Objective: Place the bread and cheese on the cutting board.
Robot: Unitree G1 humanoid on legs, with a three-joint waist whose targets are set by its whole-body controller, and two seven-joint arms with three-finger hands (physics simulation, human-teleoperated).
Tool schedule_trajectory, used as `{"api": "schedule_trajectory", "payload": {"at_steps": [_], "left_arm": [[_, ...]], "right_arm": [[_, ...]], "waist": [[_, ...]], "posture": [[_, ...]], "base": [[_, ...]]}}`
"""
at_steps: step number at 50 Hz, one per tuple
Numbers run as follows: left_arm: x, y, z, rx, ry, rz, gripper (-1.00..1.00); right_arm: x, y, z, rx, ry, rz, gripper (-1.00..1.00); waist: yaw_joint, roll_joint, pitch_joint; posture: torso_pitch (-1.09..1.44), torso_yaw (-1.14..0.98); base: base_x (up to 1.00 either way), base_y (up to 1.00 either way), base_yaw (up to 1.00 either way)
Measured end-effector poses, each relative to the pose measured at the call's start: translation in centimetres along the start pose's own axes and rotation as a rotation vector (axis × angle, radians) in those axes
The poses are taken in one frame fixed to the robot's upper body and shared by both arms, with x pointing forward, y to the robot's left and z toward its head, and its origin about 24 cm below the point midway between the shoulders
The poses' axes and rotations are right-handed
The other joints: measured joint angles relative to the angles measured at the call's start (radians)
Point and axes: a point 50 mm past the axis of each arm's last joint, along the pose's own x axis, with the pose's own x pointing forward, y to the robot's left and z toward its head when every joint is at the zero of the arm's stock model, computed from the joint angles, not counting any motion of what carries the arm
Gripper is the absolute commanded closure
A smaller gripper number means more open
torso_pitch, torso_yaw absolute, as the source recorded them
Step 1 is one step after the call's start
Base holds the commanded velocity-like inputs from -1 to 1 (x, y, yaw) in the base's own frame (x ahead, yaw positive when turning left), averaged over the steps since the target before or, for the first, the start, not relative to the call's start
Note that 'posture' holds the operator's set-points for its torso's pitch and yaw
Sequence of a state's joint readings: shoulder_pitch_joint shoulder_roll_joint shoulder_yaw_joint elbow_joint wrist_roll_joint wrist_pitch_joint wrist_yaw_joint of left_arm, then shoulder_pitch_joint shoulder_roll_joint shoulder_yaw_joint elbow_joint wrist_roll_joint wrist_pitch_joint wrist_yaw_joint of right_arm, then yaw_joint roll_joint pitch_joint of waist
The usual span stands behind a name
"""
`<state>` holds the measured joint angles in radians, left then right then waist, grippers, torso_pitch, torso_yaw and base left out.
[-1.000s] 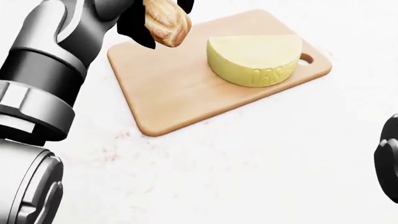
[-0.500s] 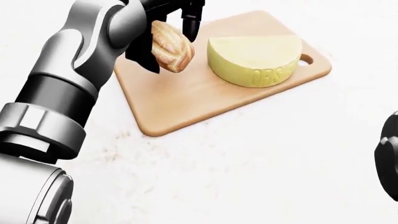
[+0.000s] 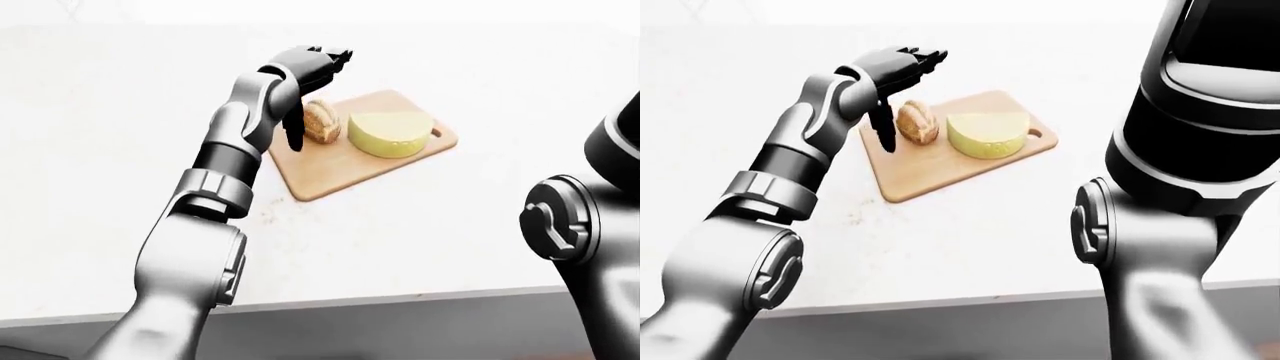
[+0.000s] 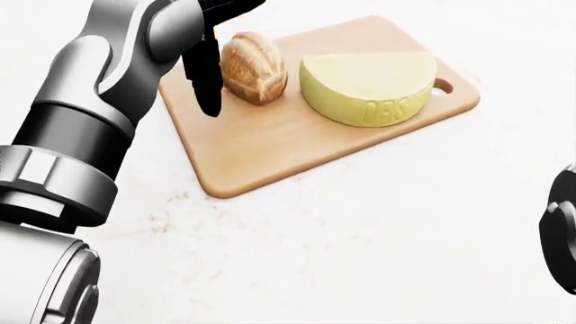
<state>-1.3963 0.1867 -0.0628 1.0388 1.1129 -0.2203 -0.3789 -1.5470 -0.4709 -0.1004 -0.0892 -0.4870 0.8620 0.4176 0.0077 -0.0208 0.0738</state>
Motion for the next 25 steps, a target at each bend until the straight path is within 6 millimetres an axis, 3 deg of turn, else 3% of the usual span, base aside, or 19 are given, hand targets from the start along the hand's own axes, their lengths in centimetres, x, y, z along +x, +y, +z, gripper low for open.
{"api": "schedule_trajectory", "payload": {"at_steps": [9,20,25], "left_arm": [[-0.1,0.4,-0.1,-0.027,-0.001,-0.015,-1.00],[-1.7,5.5,-1.5,-0.239,-0.025,0.060,-1.00],[-2.1,6.8,-1.4,-0.461,-0.069,0.051,-1.00]], "right_arm": [[0.1,-0.1,0.2,-0.003,0.000,-0.001,-1.00],[0.2,0.0,-0.2,-0.003,0.013,0.004,-1.00],[0.1,0.1,-0.6,0.003,0.026,-0.001,-1.00]], "waist": [[0.000,0.000,0.004],[0.001,0.002,0.002],[0.004,0.002,0.006]], "posture": [[0.00,0.00],[0.00,0.00],[0.00,0.00]], "base": [[0.00,0.00,0.00],[0.00,0.00,0.00],[0.00,0.00,0.00]]}}
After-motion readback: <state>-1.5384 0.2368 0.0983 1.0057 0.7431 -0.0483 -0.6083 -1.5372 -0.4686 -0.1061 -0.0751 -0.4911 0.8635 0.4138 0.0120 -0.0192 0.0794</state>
